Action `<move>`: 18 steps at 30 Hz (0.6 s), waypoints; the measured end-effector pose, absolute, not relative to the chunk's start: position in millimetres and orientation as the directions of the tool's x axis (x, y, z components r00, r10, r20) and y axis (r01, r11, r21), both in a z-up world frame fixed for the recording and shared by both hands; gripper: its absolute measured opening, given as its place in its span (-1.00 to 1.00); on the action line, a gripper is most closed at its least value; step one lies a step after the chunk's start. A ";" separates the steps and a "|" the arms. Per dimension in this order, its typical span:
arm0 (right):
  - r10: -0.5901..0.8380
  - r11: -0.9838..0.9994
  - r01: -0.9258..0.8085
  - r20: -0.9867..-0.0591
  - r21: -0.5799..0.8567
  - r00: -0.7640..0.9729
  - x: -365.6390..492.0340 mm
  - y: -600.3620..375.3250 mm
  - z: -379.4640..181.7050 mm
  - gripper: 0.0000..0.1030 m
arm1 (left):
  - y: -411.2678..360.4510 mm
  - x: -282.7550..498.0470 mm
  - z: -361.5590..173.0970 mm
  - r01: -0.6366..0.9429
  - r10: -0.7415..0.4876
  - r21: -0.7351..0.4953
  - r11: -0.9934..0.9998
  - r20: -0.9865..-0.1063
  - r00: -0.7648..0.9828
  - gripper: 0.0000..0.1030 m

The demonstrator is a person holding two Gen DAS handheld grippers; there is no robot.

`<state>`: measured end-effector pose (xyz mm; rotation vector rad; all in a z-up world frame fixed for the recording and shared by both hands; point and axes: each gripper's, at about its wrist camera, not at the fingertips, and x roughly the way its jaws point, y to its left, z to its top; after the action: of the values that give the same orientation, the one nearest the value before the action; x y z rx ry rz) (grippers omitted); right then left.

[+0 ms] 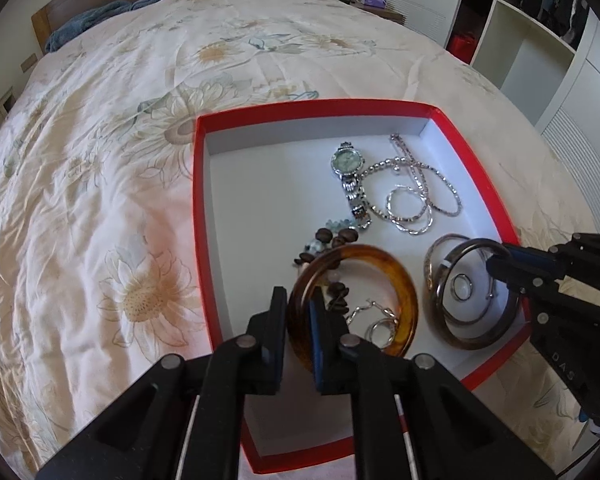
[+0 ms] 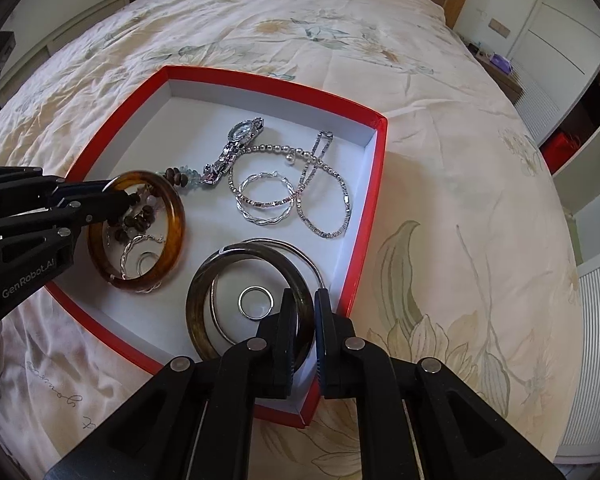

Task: Organize jewelry
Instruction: 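Carry both bangles into the red box and open both tools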

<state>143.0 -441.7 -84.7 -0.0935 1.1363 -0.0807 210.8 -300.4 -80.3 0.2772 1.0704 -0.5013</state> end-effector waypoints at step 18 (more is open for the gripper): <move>-0.111 0.993 0.087 -0.859 -0.078 0.501 100.1 -418.3 -20.7 -0.32 | -254.4 168.9 -11.6 0.475 -0.359 -0.129 0.871 -0.826 0.434 -0.71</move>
<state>100.1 -418.3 -20.7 -0.0258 1.0397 -0.1200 168.9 -254.4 -11.6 0.1297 0.9944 -0.5211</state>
